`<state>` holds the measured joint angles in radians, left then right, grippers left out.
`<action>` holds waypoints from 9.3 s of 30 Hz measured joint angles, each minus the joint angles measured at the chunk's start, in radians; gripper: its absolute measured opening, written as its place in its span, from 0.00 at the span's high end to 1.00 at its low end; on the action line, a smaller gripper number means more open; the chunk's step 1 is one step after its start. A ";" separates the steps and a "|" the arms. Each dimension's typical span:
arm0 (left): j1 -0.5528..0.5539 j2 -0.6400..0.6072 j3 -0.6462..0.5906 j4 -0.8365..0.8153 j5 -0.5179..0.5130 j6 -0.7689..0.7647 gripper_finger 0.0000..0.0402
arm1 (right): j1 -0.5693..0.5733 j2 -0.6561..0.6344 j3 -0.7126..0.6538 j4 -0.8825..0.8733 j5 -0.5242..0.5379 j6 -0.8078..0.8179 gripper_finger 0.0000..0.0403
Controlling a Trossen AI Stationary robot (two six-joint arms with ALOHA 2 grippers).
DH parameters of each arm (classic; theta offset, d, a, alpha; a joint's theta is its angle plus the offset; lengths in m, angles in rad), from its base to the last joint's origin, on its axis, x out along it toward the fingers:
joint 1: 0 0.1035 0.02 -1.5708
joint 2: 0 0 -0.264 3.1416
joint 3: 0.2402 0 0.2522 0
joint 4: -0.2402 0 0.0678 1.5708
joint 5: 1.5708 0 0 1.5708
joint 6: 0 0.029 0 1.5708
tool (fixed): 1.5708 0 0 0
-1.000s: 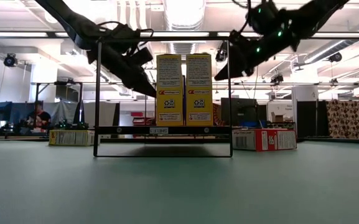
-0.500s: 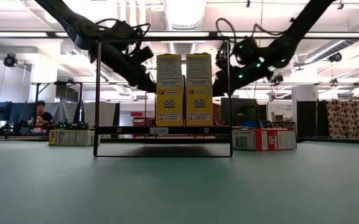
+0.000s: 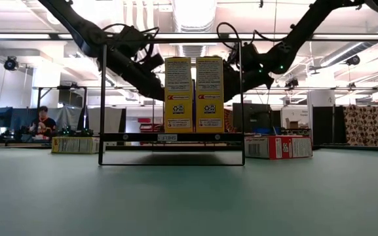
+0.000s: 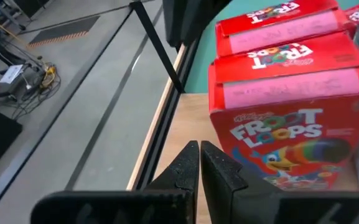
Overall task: Stack cereal on shelf
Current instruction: Put the top red cereal box on the shelf aligned with the other red cereal box
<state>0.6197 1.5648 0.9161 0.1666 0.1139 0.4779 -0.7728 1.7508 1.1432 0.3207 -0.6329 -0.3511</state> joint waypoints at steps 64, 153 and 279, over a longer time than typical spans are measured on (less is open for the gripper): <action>-0.002 -0.026 0.016 0.021 0.087 0.051 1.00 | 0.005 -0.150 -0.019 -0.280 -0.010 0.019 0.91; -0.009 0.068 0.018 -0.013 0.139 -0.015 1.00 | 0.120 -0.192 -0.254 0.008 0.139 0.124 0.91; -0.032 0.004 0.009 -0.106 0.139 -0.166 1.00 | 0.203 -0.182 -0.258 -0.010 0.477 0.114 0.91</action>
<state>0.5877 1.5692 0.9249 0.0608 0.2531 0.3122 -0.5701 1.5690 0.8856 0.3103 -0.1559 -0.2367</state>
